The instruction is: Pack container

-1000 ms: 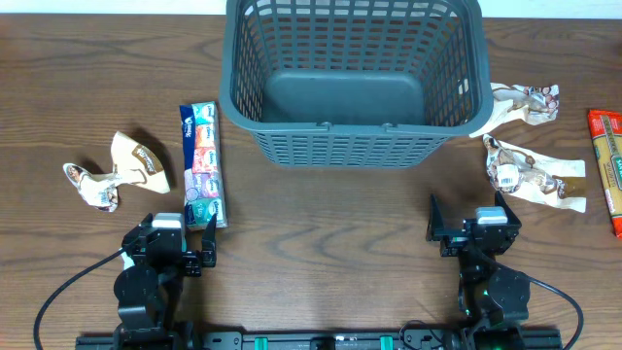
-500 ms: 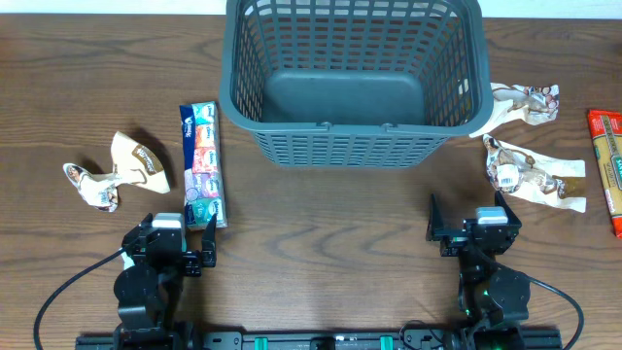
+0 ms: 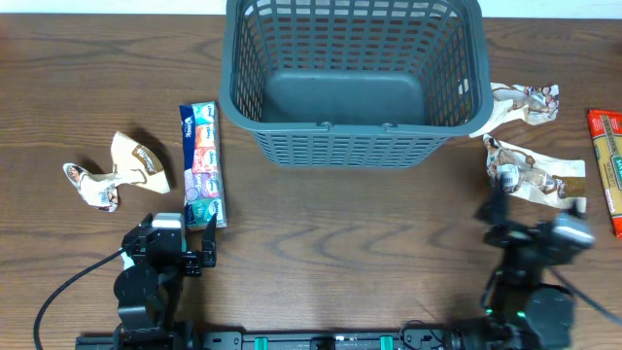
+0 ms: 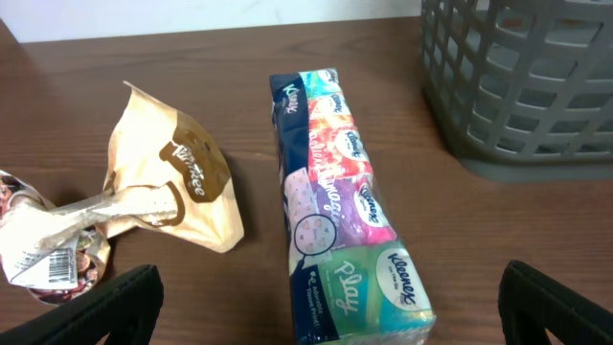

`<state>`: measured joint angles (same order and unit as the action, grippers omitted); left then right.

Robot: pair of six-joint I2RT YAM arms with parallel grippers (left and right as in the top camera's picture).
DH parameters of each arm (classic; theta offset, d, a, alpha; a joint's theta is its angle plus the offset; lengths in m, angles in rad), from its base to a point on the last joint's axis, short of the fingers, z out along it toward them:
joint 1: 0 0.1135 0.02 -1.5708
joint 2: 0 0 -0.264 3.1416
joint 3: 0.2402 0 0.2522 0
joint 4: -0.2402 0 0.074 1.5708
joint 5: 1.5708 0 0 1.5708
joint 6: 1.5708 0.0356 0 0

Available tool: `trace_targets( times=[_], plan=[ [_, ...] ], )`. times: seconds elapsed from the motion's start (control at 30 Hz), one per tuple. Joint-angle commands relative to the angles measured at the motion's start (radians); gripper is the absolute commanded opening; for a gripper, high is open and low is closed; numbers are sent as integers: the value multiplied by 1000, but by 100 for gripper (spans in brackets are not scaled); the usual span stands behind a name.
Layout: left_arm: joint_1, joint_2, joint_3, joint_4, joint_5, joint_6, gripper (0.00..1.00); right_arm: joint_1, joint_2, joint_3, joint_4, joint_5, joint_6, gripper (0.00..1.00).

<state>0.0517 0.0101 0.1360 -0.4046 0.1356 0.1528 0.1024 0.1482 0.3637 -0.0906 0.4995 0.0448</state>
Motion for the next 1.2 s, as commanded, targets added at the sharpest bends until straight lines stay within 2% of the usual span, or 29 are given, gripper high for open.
trace_targets(
  times=[0.0, 0.07, 0.17, 0.23, 0.3, 0.43, 0.57, 0.67, 1.0, 1.17],
  plan=[
    [6, -7, -14, -16, 7, -13, 99, 1, 148, 178, -6, 225, -20, 99],
    [6, -7, -14, -16, 7, -13, 99, 1, 247, 288, -39, 237, -27, 99],
    [6, -7, -14, -16, 7, -13, 98, 3, 356, 424, -181, 192, -16, 99],
    [6, -7, -14, -16, 7, -13, 99, 3, 395, 473, -350, 84, 7, 99],
    [6, -7, -14, -16, 8, -13, 99, 3, 417, 468, -430, -40, 21, 99],
    [6, -7, -14, -16, 7, -13, 99, 3, 483, 429, -322, -109, 22, 99],
    [6, -7, -14, -16, 7, -13, 99, 3, 524, 477, -216, -156, 21, 99],
    [6, -7, -14, -16, 7, -13, 99, 3, 515, 529, -159, -156, -31, 99],
    [6, -7, -14, -16, 7, -13, 99, 3, 449, 706, -149, -92, -205, 99],
    [6, -7, -14, -16, 7, -13, 99, 2, 434, 719, -194, 78, -206, 99]
  ],
)
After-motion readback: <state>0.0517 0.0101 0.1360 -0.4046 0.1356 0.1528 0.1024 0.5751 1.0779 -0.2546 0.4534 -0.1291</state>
